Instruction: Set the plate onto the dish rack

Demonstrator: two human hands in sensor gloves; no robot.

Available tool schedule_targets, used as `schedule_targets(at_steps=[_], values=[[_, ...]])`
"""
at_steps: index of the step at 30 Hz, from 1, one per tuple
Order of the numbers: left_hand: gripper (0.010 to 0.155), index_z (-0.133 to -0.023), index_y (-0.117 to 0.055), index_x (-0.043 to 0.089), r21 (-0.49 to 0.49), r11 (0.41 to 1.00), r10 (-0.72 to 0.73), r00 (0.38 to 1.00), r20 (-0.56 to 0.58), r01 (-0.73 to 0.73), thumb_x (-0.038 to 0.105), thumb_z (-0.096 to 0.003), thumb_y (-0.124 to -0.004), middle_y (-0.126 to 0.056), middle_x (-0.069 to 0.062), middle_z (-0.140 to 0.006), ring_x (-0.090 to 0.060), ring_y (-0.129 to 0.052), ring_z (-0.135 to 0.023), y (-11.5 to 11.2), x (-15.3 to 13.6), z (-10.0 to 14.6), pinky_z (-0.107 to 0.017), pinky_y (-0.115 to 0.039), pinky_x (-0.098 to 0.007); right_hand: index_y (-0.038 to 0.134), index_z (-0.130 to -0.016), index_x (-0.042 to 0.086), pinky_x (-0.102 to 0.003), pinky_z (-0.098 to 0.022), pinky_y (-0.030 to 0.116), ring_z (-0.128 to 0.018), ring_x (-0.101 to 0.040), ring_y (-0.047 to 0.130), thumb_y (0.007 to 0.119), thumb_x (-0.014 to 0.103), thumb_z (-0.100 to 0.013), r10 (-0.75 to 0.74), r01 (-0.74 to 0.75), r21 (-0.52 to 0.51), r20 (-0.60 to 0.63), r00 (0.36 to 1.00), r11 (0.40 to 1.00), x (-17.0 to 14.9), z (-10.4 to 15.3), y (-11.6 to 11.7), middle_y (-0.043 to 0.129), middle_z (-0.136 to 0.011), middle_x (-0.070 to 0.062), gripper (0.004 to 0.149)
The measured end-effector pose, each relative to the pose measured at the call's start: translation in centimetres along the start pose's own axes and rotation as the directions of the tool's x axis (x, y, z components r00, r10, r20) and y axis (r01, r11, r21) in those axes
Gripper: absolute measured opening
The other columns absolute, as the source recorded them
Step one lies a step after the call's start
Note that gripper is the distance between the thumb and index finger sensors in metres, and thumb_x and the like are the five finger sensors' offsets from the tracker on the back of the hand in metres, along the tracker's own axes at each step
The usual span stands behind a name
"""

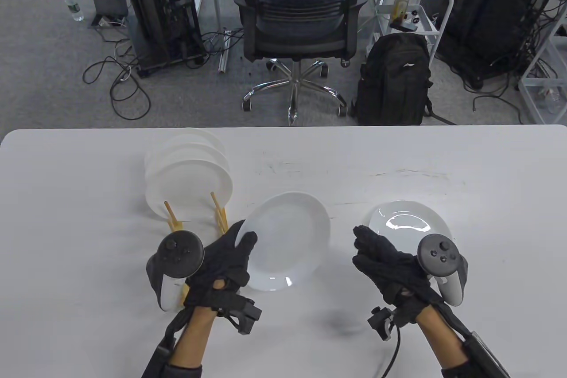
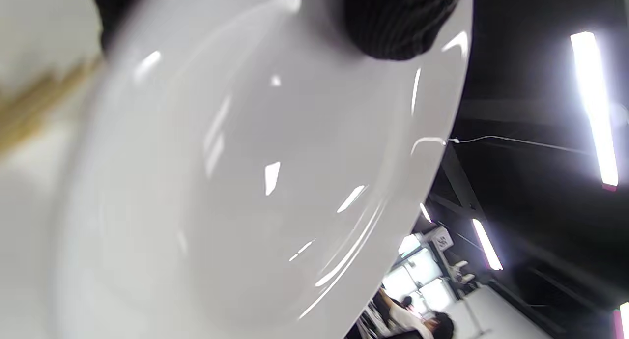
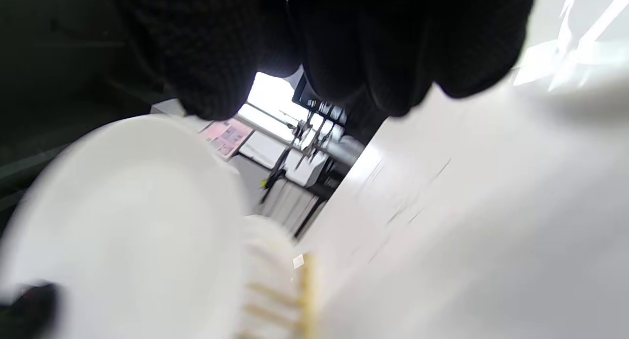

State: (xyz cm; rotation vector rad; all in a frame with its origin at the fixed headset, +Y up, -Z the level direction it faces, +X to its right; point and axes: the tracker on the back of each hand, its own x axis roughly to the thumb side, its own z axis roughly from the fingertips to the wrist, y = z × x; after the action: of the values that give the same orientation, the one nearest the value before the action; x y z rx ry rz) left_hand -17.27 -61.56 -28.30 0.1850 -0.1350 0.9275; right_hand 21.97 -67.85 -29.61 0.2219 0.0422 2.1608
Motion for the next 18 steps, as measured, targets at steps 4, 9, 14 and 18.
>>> schedule_targets(at_steps=[4,9,14,18], values=[[0.046,-0.093,-0.086,0.025,0.156,0.903,-0.425,0.888,0.178,0.401,0.036,-0.0498,-0.076,-0.098,-0.007,-0.083,-0.035,-0.107,-0.063,4.1,2.8,-3.0,-0.052,-0.085,-0.05,0.056,-0.107,0.015,-0.071,-0.07,0.04,-0.103,-0.055,0.034,0.085,0.034,-0.044,0.227,-0.227,-0.029,-0.002,0.974,0.974,-1.1,-0.3,-1.4,0.035,-0.117,-0.014,0.072],[0.044,-0.087,-0.09,0.027,0.23,0.655,-0.755,0.62,0.214,0.719,0.036,-0.0452,-0.079,-0.101,-0.002,-0.079,-0.032,-0.109,-0.061,5.8,2.7,-7.1,-0.051,-0.086,-0.049,0.052,-0.108,0.016,-0.072,-0.071,0.039,-0.104,-0.055,0.032,0.084,0.035,-0.044,0.283,-0.286,-0.029,-0.084,0.955,0.958,-3.2,-0.7,-2.7,0.034,-0.118,-0.015,0.074],[0.044,-0.086,-0.091,0.028,0.108,0.581,-0.809,0.558,0.184,0.807,0.036,-0.0442,-0.08,-0.102,-0.001,-0.078,-0.032,-0.109,-0.061,5.3,-0.1,-9.6,-0.051,-0.086,-0.049,0.052,-0.108,0.016,-0.072,-0.07,0.04,-0.103,-0.055,0.034,0.084,0.034,-0.045,0.24,-0.244,-0.023,-0.125,0.963,0.969,-4.2,-0.9,-3.3,0.035,-0.117,-0.016,0.072],[0.044,-0.086,-0.091,0.028,-0.015,0.554,-0.822,0.55,0.147,0.832,0.037,-0.0442,-0.08,-0.102,-0.001,-0.078,-0.032,-0.11,-0.061,4.2,-2.9,-10.9,-0.051,-0.086,-0.05,0.052,-0.108,0.015,-0.072,-0.07,0.041,-0.103,-0.055,0.034,0.083,0.034,-0.046,0.233,-0.237,-0.012,-0.129,0.964,0.972,-4.3,-0.9,-3.5,0.036,-0.117,-0.016,0.072]])
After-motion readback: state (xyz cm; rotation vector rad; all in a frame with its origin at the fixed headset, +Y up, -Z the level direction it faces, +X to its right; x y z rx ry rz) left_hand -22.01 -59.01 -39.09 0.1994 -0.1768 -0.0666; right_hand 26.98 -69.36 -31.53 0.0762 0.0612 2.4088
